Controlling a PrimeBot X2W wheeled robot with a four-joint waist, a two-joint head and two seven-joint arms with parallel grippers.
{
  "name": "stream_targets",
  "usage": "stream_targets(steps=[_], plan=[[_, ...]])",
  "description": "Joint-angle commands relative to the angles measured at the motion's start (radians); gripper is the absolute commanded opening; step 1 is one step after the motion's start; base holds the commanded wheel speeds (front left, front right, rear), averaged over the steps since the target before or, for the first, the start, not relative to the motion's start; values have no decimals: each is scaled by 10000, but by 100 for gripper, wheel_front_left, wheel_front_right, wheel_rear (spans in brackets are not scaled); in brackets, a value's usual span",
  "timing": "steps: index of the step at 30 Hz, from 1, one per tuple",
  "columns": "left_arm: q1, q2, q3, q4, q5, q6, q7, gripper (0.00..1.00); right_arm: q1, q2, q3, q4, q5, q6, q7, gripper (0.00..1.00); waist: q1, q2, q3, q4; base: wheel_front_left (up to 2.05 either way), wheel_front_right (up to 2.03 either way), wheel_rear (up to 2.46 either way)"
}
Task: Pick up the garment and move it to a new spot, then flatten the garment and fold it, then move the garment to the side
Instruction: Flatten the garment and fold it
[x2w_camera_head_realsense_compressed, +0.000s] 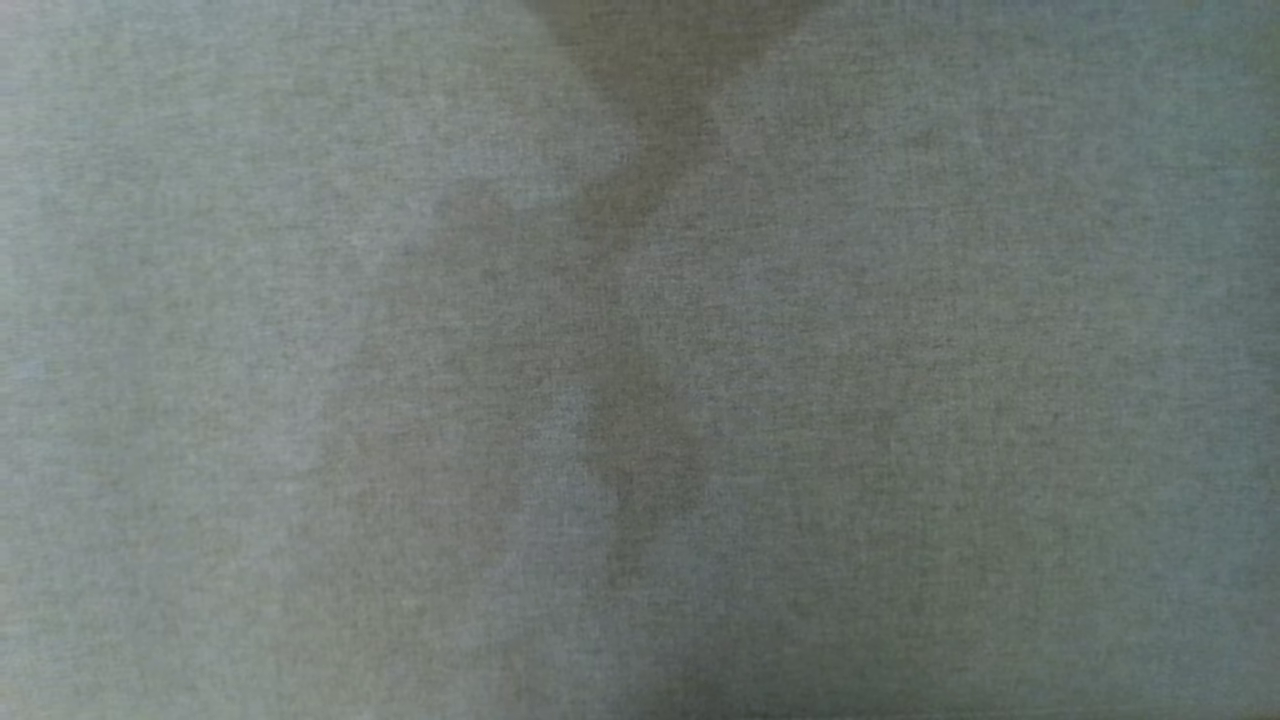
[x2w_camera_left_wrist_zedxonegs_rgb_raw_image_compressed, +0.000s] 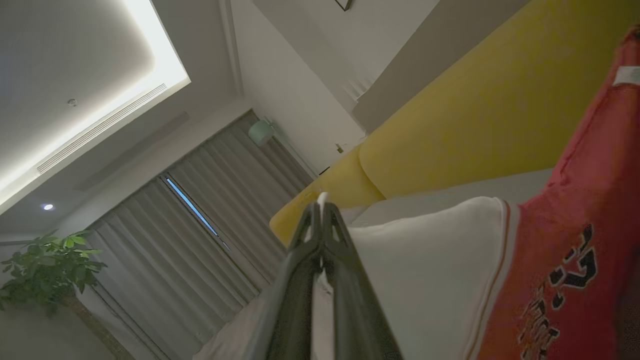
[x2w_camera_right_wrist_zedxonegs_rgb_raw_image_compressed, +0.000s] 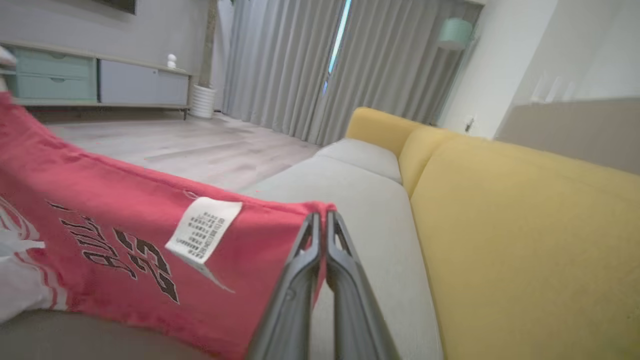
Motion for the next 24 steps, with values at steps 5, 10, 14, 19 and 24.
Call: stream_targets(steps=[5, 10, 14, 19, 24], plan=[[2619, 1001, 641, -1821, -198, 495, -34, 0, 1914, -176, -438, -109, 320, -9, -130, 0, -2, 1, -894, 175, 0, 0, 0], [5360, 1483, 821, -3177, -395, 944, -34, 0, 4163, -154, -1190, -674, 469, -9, -133, 0, -2, 1, -1835, 126, 0, 0, 0], [6929, 1683, 814, -3821, -740, 910, -35, 0, 5604, -75, -1610, -1093, 463, -9, -133, 0, -2, 1, -2347, 99, 0, 0, 0], [9164, 1827, 611, -4375, -1266, 891, -35, 0, 7768, 206, -2084, -1618, 356, -9, -134, 0, -2, 1, -3106, 13, 0, 0, 0], [10999, 1942, 282, -4562, -1929, 619, -35, 0, 9438, 563, -2363, -2023, 192, -9, -134, 0, -2, 1, -3633, -147, 0, 0, 0]])
